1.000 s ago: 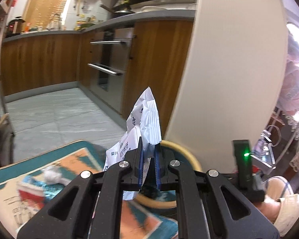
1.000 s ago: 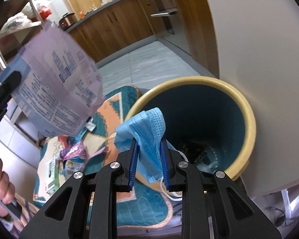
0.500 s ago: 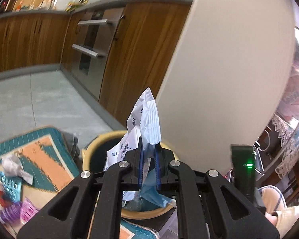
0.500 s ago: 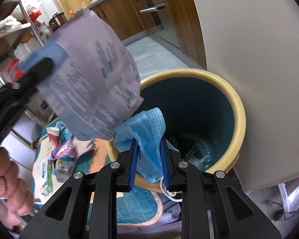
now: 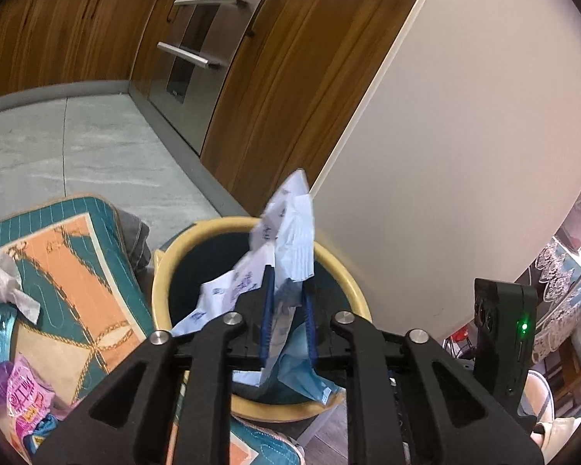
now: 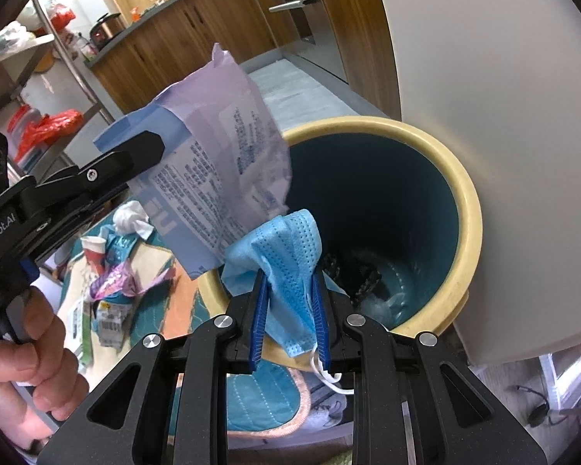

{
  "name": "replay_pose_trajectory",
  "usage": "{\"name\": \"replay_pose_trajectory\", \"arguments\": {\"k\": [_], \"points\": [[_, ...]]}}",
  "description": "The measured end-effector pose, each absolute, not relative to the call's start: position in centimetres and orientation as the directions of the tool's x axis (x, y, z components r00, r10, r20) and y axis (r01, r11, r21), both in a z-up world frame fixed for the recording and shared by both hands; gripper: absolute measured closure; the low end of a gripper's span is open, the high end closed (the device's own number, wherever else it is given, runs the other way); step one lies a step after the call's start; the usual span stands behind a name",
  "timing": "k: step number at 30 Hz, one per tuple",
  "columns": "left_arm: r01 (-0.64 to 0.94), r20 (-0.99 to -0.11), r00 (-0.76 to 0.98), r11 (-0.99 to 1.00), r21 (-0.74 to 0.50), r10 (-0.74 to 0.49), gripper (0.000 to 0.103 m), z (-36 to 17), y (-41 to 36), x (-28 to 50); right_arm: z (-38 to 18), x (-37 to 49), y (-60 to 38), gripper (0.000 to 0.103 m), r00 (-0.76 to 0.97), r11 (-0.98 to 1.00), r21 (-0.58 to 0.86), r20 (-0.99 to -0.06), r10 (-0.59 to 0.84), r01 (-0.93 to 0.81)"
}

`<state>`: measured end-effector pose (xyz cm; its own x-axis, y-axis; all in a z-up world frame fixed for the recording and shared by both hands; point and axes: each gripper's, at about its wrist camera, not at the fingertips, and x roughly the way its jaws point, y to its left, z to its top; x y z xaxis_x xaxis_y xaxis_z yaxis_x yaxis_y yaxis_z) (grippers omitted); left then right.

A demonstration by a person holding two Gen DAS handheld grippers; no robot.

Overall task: Collect trash
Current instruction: 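Carry the packet and mask over the bin and open both tools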

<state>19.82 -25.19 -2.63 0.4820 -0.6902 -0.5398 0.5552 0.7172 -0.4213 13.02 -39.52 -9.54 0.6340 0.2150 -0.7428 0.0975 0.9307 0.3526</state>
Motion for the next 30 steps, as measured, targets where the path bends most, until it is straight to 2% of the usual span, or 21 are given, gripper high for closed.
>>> {"name": "replay_pose_trajectory", "arguments": {"k": [5,8,10,14,15,17,19,25,30], "points": [[0.519,-0.557,0.485,0.734,-0.438,-0.675,0.081,-3.3,-24.4,20.3,-9.9,13.3,-39.7,0.078,0.622,0.927,0.357,-0.753,0.215,0.111],[0.513,-0.552,0.491,0.736,-0.443,-0.674,0.079,-3.2,-23.7,20.5,-10.1,13.3,-39.8,0.066,0.618,0.926,0.359,-0.756,0.215,0.118],[0.506,-0.550,0.501,0.741,-0.441,-0.669,0.072,-3.0,-23.2,20.5,-10.2,13.4,-39.9,0.056,0.617,0.924,0.361,-0.758,0.211,0.127],[0.481,-0.550,0.520,0.757,-0.443,-0.653,0.058,-2.9,-21.9,20.6,-10.1,13.4,-40.0,0.051,0.622,0.919,0.370,-0.755,0.209,0.140],[0.474,-0.549,0.527,0.761,-0.443,-0.649,0.050,-2.8,-21.5,20.6,-10.0,13.4,-40.0,0.051,0.625,0.918,0.372,-0.752,0.209,0.140],[0.459,-0.547,0.544,0.772,-0.440,-0.636,0.043,-2.6,-20.6,20.5,-9.9,13.5,-39.9,0.048,0.629,0.918,0.372,-0.749,0.207,0.140],[0.438,-0.555,0.561,0.789,-0.430,-0.614,0.029,-2.5,-19.6,20.7,-9.8,13.5,-39.9,0.046,0.634,0.918,0.371,-0.746,0.205,0.141],[0.390,-0.565,0.604,0.827,-0.405,-0.562,0.019,-2.1,-16.4,20.4,-9.1,13.7,-39.4,0.042,0.648,0.917,0.375,-0.734,0.205,0.135],[0.345,-0.598,0.626,0.866,-0.362,-0.500,0.016,-2.1,-13.3,20.3,-8.5,13.9,-38.3,0.041,0.656,0.920,0.373,-0.724,0.211,0.116]]}}
